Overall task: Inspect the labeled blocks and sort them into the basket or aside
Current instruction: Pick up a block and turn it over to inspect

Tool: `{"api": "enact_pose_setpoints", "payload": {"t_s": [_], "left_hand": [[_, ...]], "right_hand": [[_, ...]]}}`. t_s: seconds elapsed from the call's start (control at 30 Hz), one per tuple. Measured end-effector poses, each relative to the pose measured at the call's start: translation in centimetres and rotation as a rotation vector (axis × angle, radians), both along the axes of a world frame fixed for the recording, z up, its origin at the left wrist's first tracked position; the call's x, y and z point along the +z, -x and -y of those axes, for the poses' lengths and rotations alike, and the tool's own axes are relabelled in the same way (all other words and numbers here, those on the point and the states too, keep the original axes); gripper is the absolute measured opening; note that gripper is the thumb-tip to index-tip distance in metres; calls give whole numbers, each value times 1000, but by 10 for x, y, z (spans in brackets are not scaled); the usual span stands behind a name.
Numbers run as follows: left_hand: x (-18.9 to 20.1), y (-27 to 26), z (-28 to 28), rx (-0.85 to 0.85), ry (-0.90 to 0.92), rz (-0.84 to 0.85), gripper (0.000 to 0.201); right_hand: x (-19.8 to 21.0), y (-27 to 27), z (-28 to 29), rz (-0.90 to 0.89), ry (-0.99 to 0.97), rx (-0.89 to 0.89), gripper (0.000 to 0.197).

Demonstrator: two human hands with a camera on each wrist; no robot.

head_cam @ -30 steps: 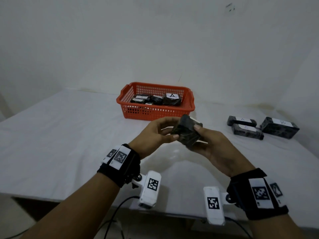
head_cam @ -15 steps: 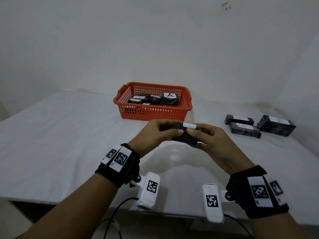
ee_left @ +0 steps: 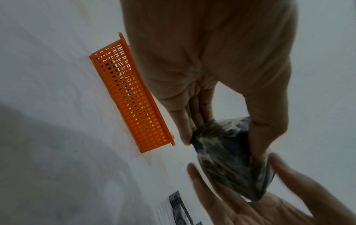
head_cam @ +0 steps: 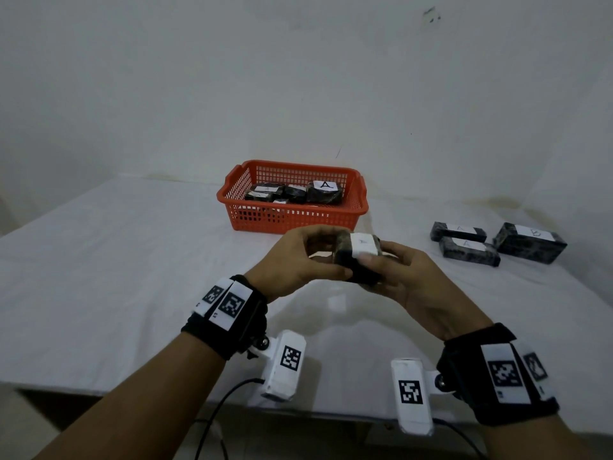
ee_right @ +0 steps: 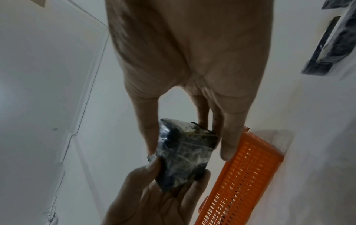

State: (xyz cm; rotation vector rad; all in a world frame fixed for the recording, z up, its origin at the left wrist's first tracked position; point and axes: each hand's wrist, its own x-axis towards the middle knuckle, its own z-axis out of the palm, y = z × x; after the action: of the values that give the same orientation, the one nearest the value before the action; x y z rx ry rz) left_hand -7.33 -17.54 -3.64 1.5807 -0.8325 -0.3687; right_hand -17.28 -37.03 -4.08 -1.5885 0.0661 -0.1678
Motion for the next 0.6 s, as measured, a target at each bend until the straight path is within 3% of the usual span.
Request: {"api": "enact_pose_setpoints", "payload": {"t_s": [0.17,0.33,0.43,0.6], "left_hand": [[-1,4,3,-50,-5,-37,72],[0,5,7,38,25,-27,42],[-3,2,5,67,44,28,48],[-7,5,6,-9,20,34,56]], "right_hand": [[-1,0,-1,-22,-72,-55,37],[-4,2,0,40,28,-98,48],[-4,3,1,5,-7,-84,59],[-2,4,1,-49,-36,-15,38]]}}
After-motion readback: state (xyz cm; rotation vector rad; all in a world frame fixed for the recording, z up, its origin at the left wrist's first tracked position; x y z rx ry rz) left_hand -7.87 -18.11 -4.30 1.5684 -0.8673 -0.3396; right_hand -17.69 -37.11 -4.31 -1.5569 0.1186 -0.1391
